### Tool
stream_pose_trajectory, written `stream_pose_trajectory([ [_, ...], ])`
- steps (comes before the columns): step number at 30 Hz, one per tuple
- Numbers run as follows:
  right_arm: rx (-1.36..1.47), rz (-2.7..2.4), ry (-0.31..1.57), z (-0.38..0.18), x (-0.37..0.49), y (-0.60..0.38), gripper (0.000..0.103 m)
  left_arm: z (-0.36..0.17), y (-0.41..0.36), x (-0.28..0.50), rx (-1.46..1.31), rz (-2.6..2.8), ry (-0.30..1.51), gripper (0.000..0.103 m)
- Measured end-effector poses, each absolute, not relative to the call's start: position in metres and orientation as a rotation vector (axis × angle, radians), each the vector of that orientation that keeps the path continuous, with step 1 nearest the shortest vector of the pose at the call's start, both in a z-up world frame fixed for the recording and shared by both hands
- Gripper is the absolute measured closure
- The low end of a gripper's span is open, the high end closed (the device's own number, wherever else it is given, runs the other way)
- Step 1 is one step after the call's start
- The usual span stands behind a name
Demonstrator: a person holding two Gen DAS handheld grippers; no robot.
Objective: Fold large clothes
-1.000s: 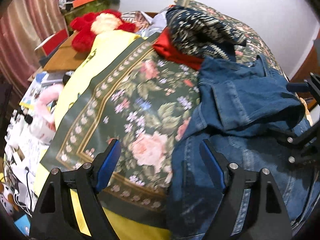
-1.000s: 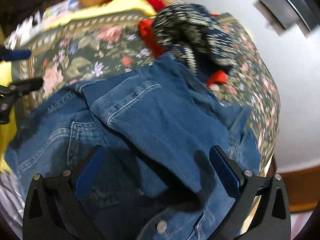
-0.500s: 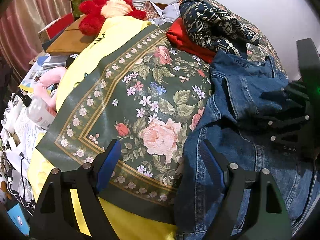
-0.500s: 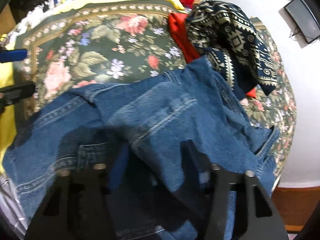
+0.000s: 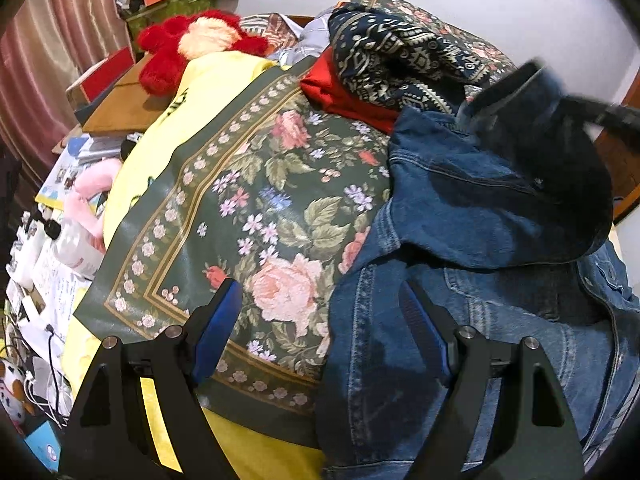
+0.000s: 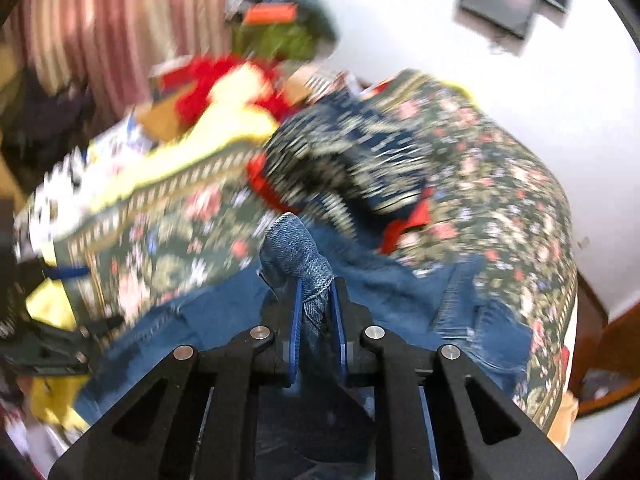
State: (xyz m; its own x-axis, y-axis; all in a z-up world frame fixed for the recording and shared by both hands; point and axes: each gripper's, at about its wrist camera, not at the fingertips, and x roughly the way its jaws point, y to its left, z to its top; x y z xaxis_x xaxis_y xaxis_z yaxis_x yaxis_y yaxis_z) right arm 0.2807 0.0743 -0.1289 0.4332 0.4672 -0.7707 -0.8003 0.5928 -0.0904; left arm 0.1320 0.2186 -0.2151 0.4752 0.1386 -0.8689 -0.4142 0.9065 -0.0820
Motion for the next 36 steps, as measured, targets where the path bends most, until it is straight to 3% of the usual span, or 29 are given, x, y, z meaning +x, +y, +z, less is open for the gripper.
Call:
stream_pose_trajectory([
  [10, -0.079, 0.639, 0.675, -0.084, 0.291, -0.053, 0.092, -0.192, 0.178, 0.167, -0.211, 0.286, 1.001, 0.023],
  [12, -0.016, 0.619, 0.684, -0.087, 0.289, -0.075, 0.093, -0.188, 0.166, 0.175, -0.193, 0.269, 0.997, 0.023],
  [13, 0.014, 0.605, 0.689, -0.091, 0.288, -0.087, 0.099, -0.187, 0.160, 0.179, -0.182, 0.260, 0.997, 0.022],
  [30, 0.304, 0.337, 0.924, -0.174, 0.287, -0.237, 0.098, -0.181, 0.084, 0.218, -0.043, 0.136, 1.027, 0.021],
  [32, 0.318, 0.315, 0.931, -0.175, 0.288, -0.246, 0.090, -0.174, 0.076, 0.229, -0.042, 0.101, 1.022, 0.021],
  [33, 0.321, 0.289, 0.932, -0.177, 0.287, -0.253, 0.075, -0.170, 0.072, 0.235, -0.043, 0.079, 1.018, 0.021],
  [34, 0.320, 0.265, 0.935, -0.178, 0.286, -0.256, 0.053, -0.165, 0.067, 0.244, -0.043, 0.050, 1.013, 0.021],
  [36, 0.321, 0.223, 0.932, -0.180, 0.283, -0.264, 0.028, -0.157, 0.053, 0.263, -0.050, -0.017, 1.010, 0.020],
])
